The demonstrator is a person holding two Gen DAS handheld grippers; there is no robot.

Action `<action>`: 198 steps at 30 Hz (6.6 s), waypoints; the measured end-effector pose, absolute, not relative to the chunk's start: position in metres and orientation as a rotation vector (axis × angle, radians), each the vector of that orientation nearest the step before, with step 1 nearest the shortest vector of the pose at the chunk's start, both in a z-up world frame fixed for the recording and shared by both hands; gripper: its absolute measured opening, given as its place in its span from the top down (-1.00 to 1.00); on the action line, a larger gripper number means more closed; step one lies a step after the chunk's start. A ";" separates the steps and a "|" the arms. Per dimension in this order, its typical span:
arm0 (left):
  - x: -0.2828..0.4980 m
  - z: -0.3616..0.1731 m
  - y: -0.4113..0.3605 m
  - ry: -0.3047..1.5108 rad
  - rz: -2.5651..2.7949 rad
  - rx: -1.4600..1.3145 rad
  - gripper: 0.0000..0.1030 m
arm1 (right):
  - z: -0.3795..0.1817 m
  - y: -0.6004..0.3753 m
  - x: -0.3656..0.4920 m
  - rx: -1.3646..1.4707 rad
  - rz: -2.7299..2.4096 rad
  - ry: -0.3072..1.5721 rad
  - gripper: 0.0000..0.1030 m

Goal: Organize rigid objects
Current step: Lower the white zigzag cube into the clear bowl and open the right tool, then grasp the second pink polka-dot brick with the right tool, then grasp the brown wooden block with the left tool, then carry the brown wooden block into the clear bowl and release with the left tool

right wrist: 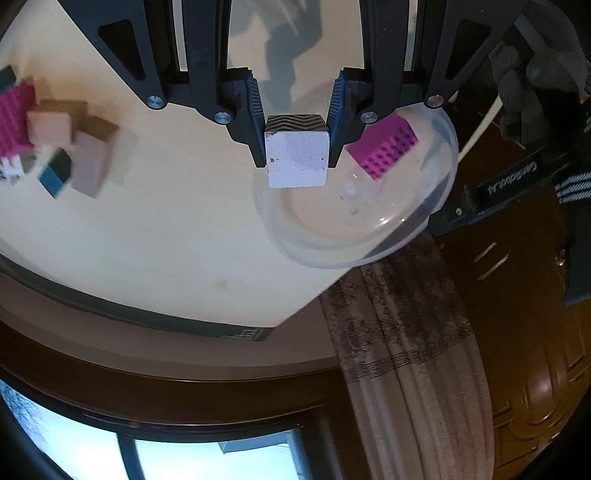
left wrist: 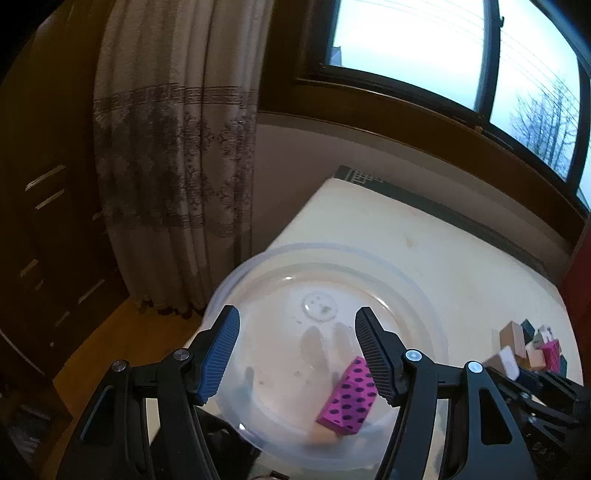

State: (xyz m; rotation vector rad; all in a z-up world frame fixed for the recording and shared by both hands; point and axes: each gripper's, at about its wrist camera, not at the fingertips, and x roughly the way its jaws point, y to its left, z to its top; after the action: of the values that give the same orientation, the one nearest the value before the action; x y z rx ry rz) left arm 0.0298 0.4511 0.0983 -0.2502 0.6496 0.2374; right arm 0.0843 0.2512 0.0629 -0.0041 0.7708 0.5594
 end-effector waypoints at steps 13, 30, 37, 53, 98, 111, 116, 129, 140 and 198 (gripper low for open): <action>0.020 0.109 0.469 0.613 0.278 -0.287 -0.51 | 0.066 0.275 0.095 0.008 0.623 0.746 0.14; 0.028 0.106 0.440 0.646 0.208 -0.240 -0.51 | 0.050 0.239 0.081 0.049 0.500 0.754 -0.09; 0.031 0.103 0.418 0.666 0.171 -0.209 -0.51 | 0.045 0.211 0.077 0.082 0.433 0.755 -0.09; 0.044 0.097 0.366 0.719 0.067 -0.144 -0.51 | 0.043 0.127 0.068 0.114 0.247 0.719 -0.09; 0.085 0.070 0.247 0.864 -0.115 0.014 -0.51 | 0.021 0.027 0.101 0.077 0.138 0.748 0.24; 0.101 0.064 0.218 0.885 -0.170 0.038 -0.51 | 0.016 0.028 0.108 0.080 0.137 0.747 0.30; 0.113 0.061 0.205 0.900 -0.195 0.029 -0.51 | 0.014 0.023 0.108 0.101 0.148 0.743 0.31; 0.148 0.053 0.178 0.917 -0.234 0.031 -0.51 | 0.014 0.017 0.105 0.139 0.154 0.738 0.32; 0.162 0.047 0.184 0.944 -0.234 0.008 -0.51 | 0.013 0.014 0.104 0.150 0.162 0.736 0.32; 0.112 0.092 0.282 0.715 -0.002 -0.121 0.40 | 0.017 0.008 0.095 0.210 0.172 0.696 0.33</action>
State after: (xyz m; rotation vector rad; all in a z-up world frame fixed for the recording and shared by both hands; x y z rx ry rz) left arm 0.1120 0.2819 0.0924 -0.1205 0.7152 -0.0024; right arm 0.0954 0.0079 0.0174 0.2103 0.6962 0.1719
